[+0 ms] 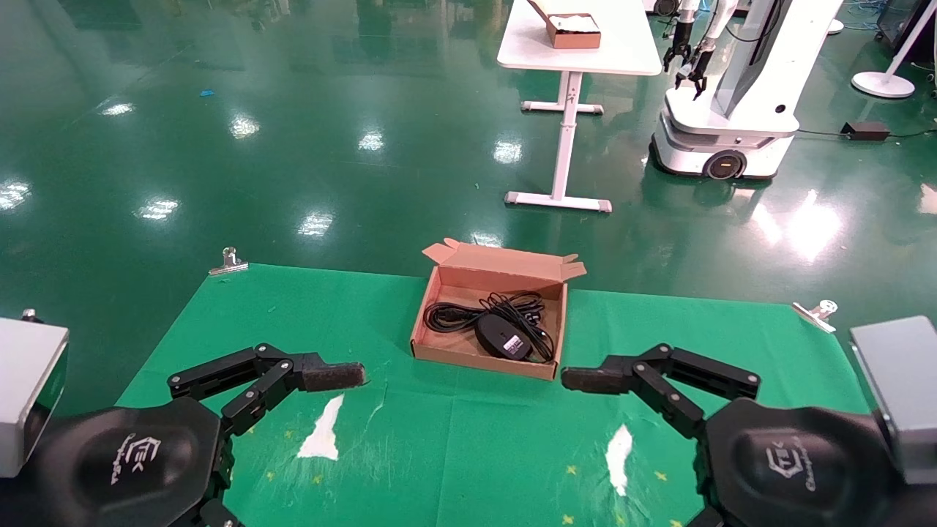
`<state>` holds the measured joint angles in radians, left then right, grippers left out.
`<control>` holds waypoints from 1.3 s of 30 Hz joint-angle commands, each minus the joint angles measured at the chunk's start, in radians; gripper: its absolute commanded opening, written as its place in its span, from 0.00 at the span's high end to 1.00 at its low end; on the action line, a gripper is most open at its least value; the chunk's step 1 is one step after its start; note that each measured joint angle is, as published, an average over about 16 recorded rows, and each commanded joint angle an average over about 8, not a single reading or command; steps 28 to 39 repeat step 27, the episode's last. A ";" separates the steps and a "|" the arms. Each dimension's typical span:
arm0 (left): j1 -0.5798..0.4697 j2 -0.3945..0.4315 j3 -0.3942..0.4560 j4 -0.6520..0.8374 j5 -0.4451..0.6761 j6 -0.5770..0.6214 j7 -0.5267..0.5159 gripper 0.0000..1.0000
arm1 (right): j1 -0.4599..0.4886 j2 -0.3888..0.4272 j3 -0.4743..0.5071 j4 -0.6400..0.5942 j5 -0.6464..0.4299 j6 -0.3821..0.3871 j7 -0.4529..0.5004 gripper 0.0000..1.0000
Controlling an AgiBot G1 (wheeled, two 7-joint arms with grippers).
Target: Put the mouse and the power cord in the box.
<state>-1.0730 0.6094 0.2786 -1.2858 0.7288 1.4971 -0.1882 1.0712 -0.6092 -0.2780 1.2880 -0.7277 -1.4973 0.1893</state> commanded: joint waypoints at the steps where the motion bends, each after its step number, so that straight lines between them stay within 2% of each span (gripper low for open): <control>1: 0.000 0.000 0.000 0.000 0.000 0.000 0.000 0.00 | 0.001 0.000 0.000 -0.001 -0.001 0.000 0.000 0.00; 39: -0.001 0.002 0.001 0.002 0.001 -0.002 0.001 0.00 | 0.003 -0.002 -0.002 -0.004 -0.003 0.002 -0.002 0.00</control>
